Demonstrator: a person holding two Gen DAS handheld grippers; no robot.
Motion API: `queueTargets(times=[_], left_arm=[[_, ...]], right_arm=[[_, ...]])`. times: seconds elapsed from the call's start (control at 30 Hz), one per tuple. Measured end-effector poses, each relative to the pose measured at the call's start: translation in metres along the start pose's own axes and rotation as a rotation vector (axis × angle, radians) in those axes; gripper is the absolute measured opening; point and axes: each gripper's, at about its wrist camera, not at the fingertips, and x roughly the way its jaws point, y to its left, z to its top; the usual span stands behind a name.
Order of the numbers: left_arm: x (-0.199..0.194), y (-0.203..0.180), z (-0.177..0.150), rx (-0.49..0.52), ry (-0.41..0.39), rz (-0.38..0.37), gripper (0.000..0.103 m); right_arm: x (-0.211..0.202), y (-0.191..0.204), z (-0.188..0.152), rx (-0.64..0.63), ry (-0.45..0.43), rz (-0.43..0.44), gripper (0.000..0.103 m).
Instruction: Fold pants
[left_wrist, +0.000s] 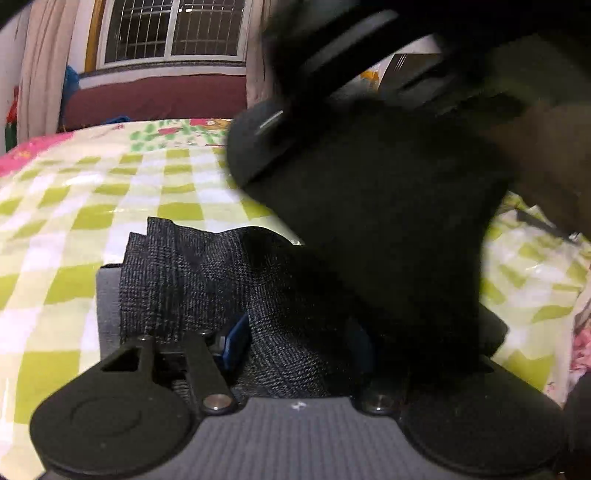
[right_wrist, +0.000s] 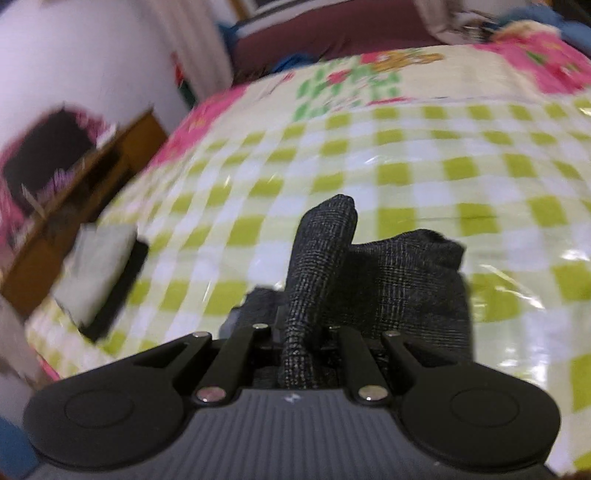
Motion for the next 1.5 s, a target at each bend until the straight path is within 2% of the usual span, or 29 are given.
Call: queueTargets(times=[0.1, 0.17, 0.3, 0.33, 0.37, 0.43, 0.67, 0.8, 0.87, 0.93, 1.0, 1.1, 1.2, 1.3, 1.37, 1.47, 1.5], left_arm=[[-0.012, 0.014, 0.001, -0.025, 0.005, -0.032, 0.070], [-0.023, 0.023, 0.000, -0.042, -0.003, -0.036, 0.070], [-0.041, 0.037, -0.005, -0.086, -0.016, -0.046, 0.070], [-0.044, 0.038, -0.005, -0.090, -0.016, -0.043, 0.070], [-0.047, 0.039, -0.006, -0.091, -0.018, -0.044, 0.070], [-0.054, 0.043, -0.005, -0.091, -0.027, -0.039, 0.070], [-0.099, 0.065, -0.022, -0.199, -0.035, 0.055, 0.070], [-0.123, 0.065, -0.017, -0.215, -0.079, 0.104, 0.070], [-0.133, 0.061, -0.007, -0.205, -0.119, 0.110, 0.070], [-0.136, 0.056, 0.003, -0.187, -0.154, 0.095, 0.070], [-0.130, 0.048, 0.016, -0.159, -0.183, 0.055, 0.071], [-0.100, 0.036, 0.031, -0.078, -0.178, 0.038, 0.071], [-0.058, 0.027, 0.034, -0.008, -0.090, 0.106, 0.071], [-0.032, 0.037, 0.019, 0.026, 0.009, 0.179, 0.071], [-0.026, 0.042, 0.008, 0.043, 0.041, 0.224, 0.080], [-0.034, 0.052, 0.006, -0.054, 0.053, 0.209, 0.083], [-0.039, 0.052, 0.011, -0.057, 0.048, 0.218, 0.082]], right_arm=[[0.037, 0.025, -0.003, -0.065, 0.047, -0.053, 0.011], [0.057, 0.029, -0.005, -0.061, 0.080, -0.074, 0.011], [0.067, 0.043, -0.005, -0.075, 0.087, -0.096, 0.015], [0.068, 0.045, -0.004, -0.081, 0.086, -0.097, 0.017], [0.068, 0.048, -0.004, -0.082, 0.088, -0.097, 0.024], [0.072, 0.047, -0.001, -0.054, 0.105, -0.057, 0.034], [0.087, 0.050, 0.004, -0.008, 0.096, 0.030, 0.035], [0.086, 0.054, 0.009, 0.028, 0.124, 0.164, 0.034], [0.068, 0.050, 0.016, 0.028, 0.074, 0.211, 0.034], [0.045, 0.042, 0.022, -0.002, 0.014, 0.195, 0.034], [0.025, 0.035, 0.022, -0.078, -0.039, 0.126, 0.034], [0.022, 0.025, 0.017, -0.160, -0.049, 0.015, 0.034], [0.043, 0.011, 0.014, -0.137, 0.005, 0.011, 0.034], [0.076, 0.005, 0.015, -0.149, 0.055, 0.024, 0.034], [0.099, 0.005, 0.013, -0.174, 0.078, 0.024, 0.033], [0.130, 0.003, 0.011, -0.180, 0.107, 0.009, 0.033], [0.133, 0.003, 0.012, -0.181, 0.105, 0.006, 0.033]])
